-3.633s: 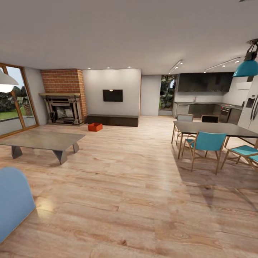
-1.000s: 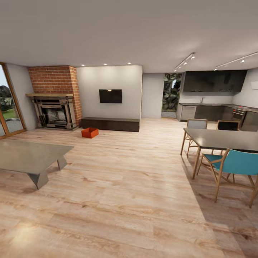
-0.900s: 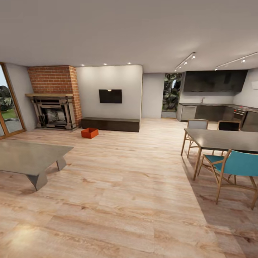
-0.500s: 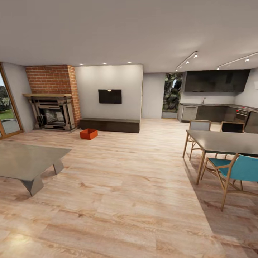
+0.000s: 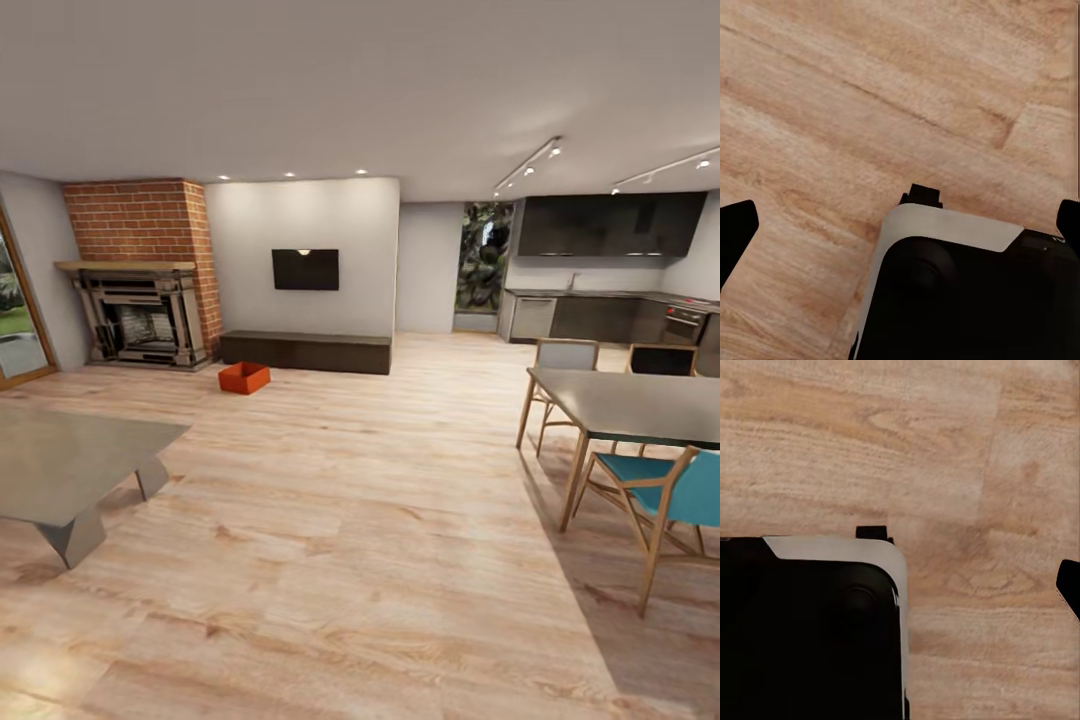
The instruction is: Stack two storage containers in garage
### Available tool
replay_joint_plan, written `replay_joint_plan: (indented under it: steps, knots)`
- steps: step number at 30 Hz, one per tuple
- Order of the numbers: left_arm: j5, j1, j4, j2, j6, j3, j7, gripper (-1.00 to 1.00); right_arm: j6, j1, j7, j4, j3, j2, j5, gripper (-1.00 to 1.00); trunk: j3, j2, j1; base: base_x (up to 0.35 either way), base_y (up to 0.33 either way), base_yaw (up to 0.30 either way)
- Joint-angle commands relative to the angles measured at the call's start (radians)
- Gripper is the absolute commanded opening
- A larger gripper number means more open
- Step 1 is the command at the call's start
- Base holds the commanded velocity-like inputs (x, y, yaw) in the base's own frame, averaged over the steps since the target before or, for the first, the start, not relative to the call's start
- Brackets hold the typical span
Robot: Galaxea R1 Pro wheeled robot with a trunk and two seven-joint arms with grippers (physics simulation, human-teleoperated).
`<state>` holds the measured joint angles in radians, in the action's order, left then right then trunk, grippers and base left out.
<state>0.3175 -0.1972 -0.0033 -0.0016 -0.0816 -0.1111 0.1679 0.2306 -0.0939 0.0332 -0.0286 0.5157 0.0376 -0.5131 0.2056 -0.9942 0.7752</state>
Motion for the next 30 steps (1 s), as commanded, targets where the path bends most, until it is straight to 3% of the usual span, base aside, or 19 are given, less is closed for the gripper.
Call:
replay_joint_plan:
  steps: [1, 30]
  knots:
    - [0.009, -0.001, 0.000, 0.000, -0.003, -0.009, 0.002, 1.00, 0.005, -0.001, 0.001, -0.003, 0.009, 0.000, -0.007, 1.00, 0.001, -0.001, 0.001, 0.323, 0.000, 0.000]
    - [0.009, -0.001, 0.000, 0.000, -0.003, -0.009, 0.002, 1.00, 0.001, -0.001, 0.001, -0.002, 0.009, -0.001, -0.007, 1.00, 0.001, -0.001, 0.001, 0.323, 0.000, 0.000]
